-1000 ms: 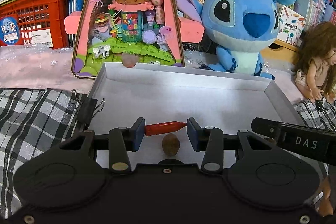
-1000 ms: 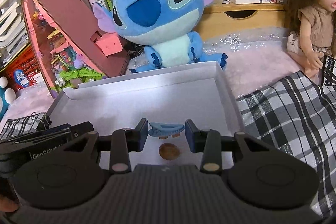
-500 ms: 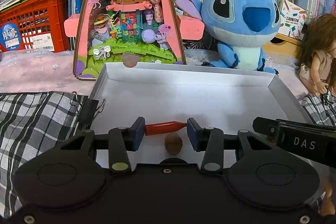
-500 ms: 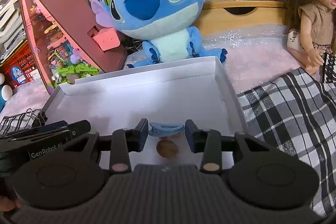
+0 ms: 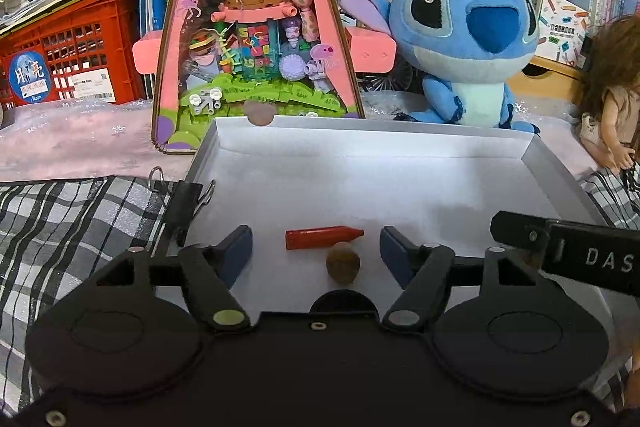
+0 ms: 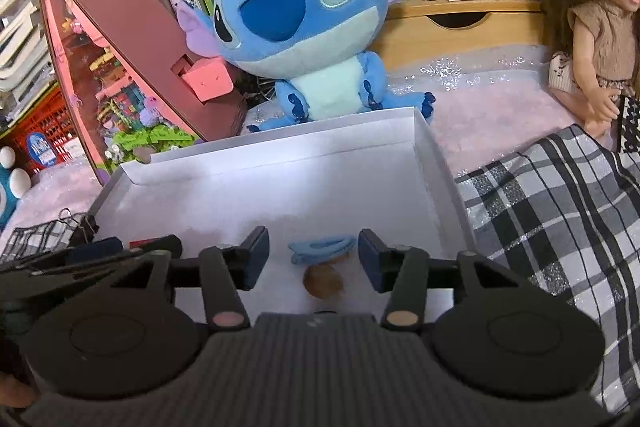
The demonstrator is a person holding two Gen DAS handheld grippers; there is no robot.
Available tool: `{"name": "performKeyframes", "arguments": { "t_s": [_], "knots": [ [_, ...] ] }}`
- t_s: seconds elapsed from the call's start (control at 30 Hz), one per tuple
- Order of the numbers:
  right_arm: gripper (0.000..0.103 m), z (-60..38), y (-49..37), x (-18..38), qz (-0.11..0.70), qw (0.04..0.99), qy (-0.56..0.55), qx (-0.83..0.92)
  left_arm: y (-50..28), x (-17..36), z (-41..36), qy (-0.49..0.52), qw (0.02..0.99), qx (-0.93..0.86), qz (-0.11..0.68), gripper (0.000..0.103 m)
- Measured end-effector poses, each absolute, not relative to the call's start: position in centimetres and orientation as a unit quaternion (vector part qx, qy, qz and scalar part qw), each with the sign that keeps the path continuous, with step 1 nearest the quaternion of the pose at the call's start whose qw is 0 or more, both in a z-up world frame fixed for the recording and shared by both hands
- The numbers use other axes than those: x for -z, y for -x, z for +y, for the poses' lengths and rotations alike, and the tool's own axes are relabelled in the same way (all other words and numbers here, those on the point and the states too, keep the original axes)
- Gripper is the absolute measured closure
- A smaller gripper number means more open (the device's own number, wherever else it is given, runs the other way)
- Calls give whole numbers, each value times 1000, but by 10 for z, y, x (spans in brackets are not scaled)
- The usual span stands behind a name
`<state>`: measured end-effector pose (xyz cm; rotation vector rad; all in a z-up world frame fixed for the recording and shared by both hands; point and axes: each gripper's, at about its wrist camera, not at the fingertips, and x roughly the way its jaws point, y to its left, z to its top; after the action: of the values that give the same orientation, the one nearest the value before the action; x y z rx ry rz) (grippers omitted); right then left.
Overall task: Organize rigid objects
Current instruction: 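Lower both held items into the tray and open both tools, then withdraw both tools from the tray toward the remaining red stick and binder clip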
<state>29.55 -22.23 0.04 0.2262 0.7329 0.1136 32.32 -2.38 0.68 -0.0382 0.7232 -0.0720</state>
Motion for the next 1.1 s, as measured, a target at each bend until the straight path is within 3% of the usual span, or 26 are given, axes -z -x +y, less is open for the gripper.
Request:
{"name": "performKeyframes", "arguments": {
  "t_s": [0.17, 0.5, 1.1],
  "knots": [
    [28, -224, -287, -7, 345, 930, -110, -63, -311, -15, -19, 21, 939, 42, 341, 22],
    [19, -230, -256, -26, 315, 939, -105, -89, -271, -36, -4, 38, 943, 59, 324, 20],
    [14, -237, -148, -37, 268, 951, -51, -146, -147, -43, -12, 8, 950, 118, 290, 18]
  ]
}}
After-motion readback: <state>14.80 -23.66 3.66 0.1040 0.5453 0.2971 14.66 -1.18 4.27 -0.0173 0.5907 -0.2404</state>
